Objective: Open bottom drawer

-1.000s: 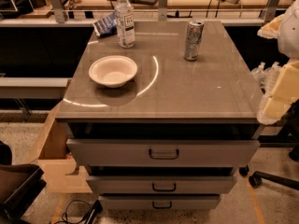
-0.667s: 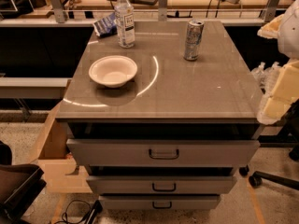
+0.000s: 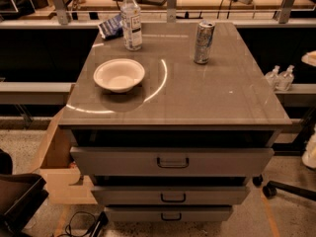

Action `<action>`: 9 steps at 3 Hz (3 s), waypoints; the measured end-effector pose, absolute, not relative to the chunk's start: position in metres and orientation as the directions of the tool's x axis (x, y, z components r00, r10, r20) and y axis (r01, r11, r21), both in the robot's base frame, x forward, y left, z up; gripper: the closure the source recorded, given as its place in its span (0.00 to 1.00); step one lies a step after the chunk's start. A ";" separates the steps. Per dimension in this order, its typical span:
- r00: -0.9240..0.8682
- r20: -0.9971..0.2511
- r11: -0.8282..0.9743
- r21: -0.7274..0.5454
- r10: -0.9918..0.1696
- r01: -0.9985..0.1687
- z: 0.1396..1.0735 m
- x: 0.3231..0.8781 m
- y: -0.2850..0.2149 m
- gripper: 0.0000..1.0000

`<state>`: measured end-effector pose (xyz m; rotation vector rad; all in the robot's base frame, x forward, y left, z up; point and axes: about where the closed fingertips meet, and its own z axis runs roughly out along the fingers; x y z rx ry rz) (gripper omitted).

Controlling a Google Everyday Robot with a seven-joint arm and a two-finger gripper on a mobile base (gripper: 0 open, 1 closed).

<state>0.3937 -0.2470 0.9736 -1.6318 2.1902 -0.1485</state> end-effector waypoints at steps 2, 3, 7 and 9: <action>-0.273 -0.258 0.341 -0.270 -0.927 -0.901 0.912 0.339 -0.293 0.00; -0.299 -0.198 0.338 -0.204 -0.933 -0.919 0.863 0.311 -0.309 0.00; -0.306 -0.102 0.317 -0.122 -0.947 -0.940 0.691 0.287 -0.293 0.00; -0.286 -0.020 0.286 -0.116 -0.958 -0.951 0.552 0.296 -0.278 0.00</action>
Offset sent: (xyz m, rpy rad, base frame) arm -0.0896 -0.0743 -0.1165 -0.0122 0.1360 -0.0465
